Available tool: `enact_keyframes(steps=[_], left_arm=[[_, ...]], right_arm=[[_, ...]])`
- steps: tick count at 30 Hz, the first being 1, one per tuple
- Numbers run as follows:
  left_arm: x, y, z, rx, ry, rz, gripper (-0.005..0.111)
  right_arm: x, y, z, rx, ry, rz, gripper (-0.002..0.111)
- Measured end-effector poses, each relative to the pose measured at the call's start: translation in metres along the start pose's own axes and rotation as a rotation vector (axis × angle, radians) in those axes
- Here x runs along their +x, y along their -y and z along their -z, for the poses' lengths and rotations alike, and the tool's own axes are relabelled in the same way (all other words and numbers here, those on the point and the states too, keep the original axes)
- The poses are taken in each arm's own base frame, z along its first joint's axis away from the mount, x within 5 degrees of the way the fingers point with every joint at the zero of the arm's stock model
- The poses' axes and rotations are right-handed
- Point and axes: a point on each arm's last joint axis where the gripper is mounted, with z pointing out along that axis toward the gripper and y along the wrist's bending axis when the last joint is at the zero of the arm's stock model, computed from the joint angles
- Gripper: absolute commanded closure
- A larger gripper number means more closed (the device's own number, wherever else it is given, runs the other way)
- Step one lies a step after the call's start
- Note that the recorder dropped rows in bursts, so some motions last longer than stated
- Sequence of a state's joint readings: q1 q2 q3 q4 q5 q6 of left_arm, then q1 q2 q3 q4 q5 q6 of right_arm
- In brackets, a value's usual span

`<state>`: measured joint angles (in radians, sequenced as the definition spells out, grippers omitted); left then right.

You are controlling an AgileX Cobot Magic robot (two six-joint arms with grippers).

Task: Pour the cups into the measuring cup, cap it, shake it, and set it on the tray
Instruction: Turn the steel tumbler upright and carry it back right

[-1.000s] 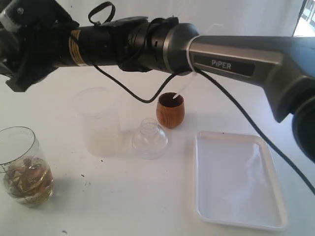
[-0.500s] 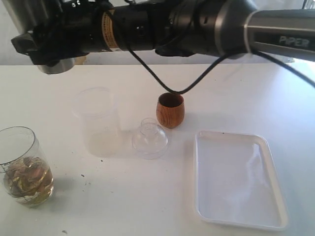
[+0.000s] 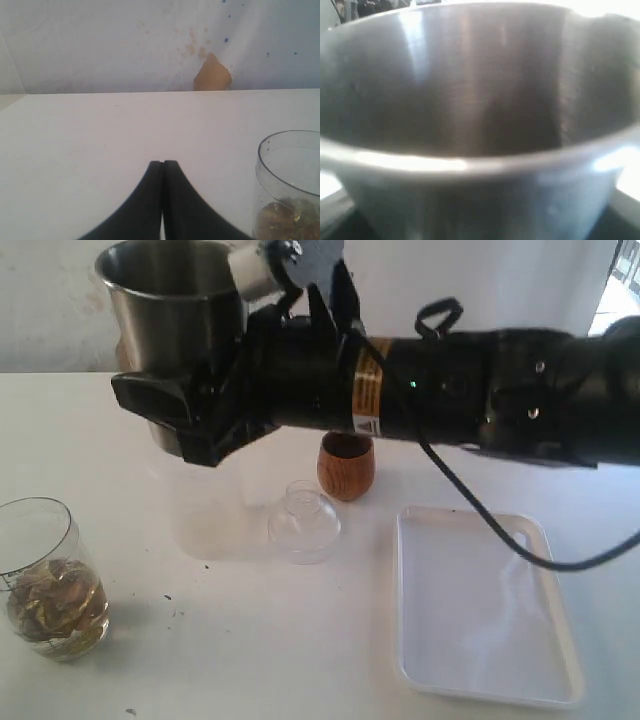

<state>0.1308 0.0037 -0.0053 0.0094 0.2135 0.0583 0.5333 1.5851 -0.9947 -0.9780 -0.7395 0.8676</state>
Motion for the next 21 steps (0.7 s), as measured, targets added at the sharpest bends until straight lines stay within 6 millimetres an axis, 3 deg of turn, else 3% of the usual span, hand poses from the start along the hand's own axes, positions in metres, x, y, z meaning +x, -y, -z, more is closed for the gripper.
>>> enact_keyframes(steps=[4, 8, 17, 21], left_arm=[[0.0, 0.0, 0.0, 0.0, 0.0, 0.0, 0.107], [0.0, 0.0, 0.0, 0.0, 0.0, 0.0, 0.107], [0.0, 0.0, 0.0, 0.0, 0.0, 0.0, 0.107], [0.0, 0.0, 0.0, 0.0, 0.0, 0.0, 0.107]], right_arm=[[0.04, -0.008, 0.014, -0.005, 0.029, -0.047, 0.108], [0.08, -0.004, 0.009, -0.005, -0.075, -0.078, 0.108], [0.14, -0.013, -0.012, -0.079, -0.205, -0.044, 0.108], [0.157, -0.019, -0.019, -0.138, -0.186, -0.026, 0.108]])
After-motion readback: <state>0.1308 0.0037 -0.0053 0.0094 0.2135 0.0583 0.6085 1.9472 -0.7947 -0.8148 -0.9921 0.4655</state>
